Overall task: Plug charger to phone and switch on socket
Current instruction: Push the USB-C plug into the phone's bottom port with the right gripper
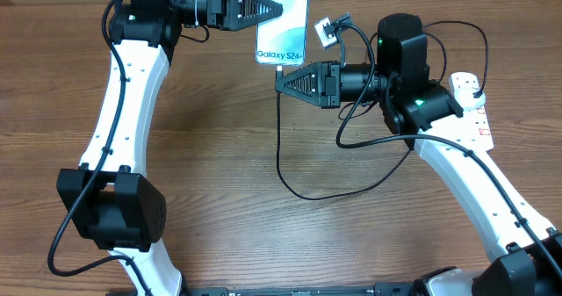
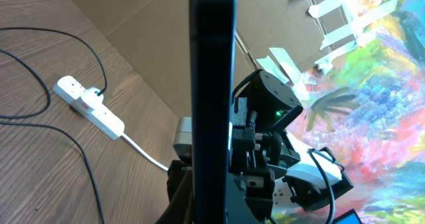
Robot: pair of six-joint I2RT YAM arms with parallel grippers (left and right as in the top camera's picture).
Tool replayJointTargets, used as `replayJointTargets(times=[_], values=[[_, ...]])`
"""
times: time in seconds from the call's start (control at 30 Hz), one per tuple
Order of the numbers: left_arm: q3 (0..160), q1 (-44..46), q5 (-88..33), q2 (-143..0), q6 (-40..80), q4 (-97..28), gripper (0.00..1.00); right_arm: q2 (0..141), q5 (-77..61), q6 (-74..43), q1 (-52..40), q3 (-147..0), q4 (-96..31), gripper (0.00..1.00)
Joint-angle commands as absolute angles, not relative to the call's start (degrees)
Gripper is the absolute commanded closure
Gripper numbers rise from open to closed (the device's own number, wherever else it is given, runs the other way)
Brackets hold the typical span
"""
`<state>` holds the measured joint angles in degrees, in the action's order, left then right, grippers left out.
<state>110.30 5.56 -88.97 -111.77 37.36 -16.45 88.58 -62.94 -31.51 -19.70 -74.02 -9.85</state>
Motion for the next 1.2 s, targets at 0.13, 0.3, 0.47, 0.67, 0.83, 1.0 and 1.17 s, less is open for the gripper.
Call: replayJointTargets(times=[0.13, 0.3, 0.47, 0.67, 0.83, 1.0, 1.17], values=[[111.53, 5.82, -90.48, -111.39, 38.17, -16.01, 0.96, 88.73, -62.54, -31.77, -19.86, -74.32, -9.47, 0.96], [111.53, 5.82, -90.50, -111.39, 38.15, -16.01, 0.96, 88.73, -62.39, -32.75, -19.86, -74.32, -8.73, 0.96], [111.53, 5.82, -90.50, -111.39, 38.17, -16.01, 0.96, 88.73, -62.41, -33.26, -19.86, -74.32, -7.44, 0.96], [111.53, 5.82, -90.50, -111.39, 38.20, -16.01, 0.96, 88.73, -61.08, -33.26, -19.86, -74.32, -8.16, 0.96], [111.53, 5.82, -90.50, -111.39, 38.20, -16.01, 0.96, 88.73, -60.05, -33.21, -19.86, -74.32, -10.24, 0.96], [111.53, 5.82, -90.50, -111.39, 38.17, -16.01, 0.96, 88.73, -60.10, -33.21, -19.86, -74.32, -9.74, 0.96], [111.53, 5.80, -90.50, -111.39, 38.13, -15.99, 0.96, 88.73, -60.99, -33.01, -19.86, -74.32, -9.67, 0.96]])
